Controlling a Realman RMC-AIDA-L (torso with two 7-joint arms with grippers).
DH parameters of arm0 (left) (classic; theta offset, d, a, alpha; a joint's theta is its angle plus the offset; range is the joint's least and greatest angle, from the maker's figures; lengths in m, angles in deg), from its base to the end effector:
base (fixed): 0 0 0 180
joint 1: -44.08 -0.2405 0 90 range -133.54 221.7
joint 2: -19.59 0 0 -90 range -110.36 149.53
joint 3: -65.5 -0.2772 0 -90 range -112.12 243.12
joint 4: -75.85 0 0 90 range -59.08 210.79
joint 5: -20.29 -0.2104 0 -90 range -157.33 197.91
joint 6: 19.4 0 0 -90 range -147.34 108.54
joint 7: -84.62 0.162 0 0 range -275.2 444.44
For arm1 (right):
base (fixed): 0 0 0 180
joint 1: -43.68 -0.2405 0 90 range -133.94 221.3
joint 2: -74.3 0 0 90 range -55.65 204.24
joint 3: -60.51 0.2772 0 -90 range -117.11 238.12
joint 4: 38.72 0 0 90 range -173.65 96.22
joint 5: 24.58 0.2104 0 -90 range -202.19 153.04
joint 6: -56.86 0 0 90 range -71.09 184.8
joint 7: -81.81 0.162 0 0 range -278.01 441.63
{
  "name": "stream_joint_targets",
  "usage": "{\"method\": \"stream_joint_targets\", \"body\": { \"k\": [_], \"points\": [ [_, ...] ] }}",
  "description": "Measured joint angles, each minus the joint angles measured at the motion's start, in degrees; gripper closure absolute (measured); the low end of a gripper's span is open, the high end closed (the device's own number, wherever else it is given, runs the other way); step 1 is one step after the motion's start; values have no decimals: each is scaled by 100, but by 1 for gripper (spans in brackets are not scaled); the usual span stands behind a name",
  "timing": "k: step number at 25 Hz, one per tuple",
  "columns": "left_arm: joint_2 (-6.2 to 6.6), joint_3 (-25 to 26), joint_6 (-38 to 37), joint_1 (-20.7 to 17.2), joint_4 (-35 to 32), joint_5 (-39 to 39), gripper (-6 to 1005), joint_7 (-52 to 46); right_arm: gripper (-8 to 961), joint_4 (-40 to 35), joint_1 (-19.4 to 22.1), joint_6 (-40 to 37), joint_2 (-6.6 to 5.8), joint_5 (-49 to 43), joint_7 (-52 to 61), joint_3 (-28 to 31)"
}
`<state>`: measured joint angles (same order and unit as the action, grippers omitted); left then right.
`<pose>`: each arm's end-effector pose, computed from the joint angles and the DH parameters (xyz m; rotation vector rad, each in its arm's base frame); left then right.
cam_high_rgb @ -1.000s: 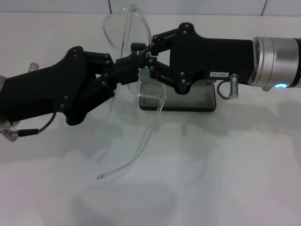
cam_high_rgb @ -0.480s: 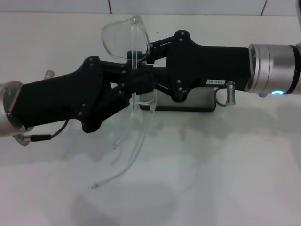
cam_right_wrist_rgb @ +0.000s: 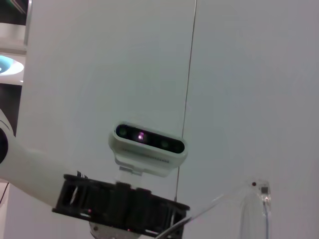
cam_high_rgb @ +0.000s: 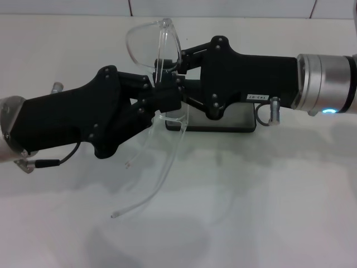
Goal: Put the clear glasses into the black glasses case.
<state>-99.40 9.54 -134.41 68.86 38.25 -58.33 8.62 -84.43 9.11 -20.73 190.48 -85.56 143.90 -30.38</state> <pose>-0.1981 0.2802 0.0095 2.6600 0.2337 1.5696 0.1105 0.3517 -0.0604 -2.7612 -0.1925 1.1681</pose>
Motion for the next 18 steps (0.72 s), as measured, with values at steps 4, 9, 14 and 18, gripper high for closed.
{"method": "stream_joint_targets", "body": {
  "k": [4, 9, 14, 18],
  "points": [
    [-2, 12, 107, 0, 10, 1, 951, 5, 837, 2, -8, -40, 0, 48, -49, -12],
    [-4, 15, 371, 0, 19, -50, 951, 11, 837, 4, -12, -200, 0, 126, -164, -17],
    [-10, 15, 460, 40, 147, -48, 951, 136, 836, 11, -26, -237, 0, 152, -169, -17],
    [-11, 20, 465, 59, 215, -30, 951, 213, 837, 11, -28, -239, 0, 157, -214, -17]
  ]
}}
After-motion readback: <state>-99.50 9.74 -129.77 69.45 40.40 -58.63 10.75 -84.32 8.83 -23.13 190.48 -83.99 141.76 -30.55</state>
